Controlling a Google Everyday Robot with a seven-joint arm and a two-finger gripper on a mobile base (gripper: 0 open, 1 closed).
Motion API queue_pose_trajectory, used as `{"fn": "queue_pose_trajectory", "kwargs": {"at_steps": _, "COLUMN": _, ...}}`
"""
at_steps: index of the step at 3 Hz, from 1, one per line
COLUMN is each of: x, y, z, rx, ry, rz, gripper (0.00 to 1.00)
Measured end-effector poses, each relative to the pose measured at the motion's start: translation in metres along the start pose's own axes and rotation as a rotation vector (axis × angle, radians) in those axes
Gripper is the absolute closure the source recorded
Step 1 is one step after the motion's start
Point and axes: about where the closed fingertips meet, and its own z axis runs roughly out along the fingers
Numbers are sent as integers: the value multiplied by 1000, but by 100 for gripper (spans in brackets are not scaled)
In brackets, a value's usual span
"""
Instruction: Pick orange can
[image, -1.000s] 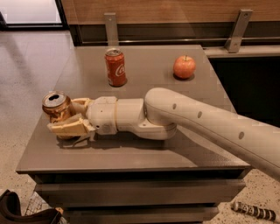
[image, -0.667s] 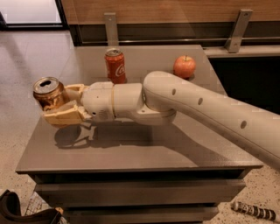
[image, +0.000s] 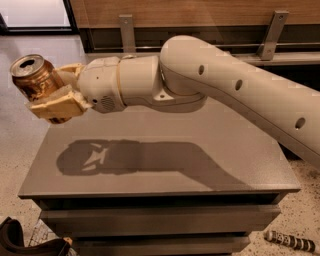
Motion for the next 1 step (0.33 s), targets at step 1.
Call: {"fn": "queue_pose_trajectory", "kwargs": {"at_steps": 1, "x": -17, "y": -2, "z": 0, "rx": -3, "ry": 16, "rz": -29, "gripper": 100}}
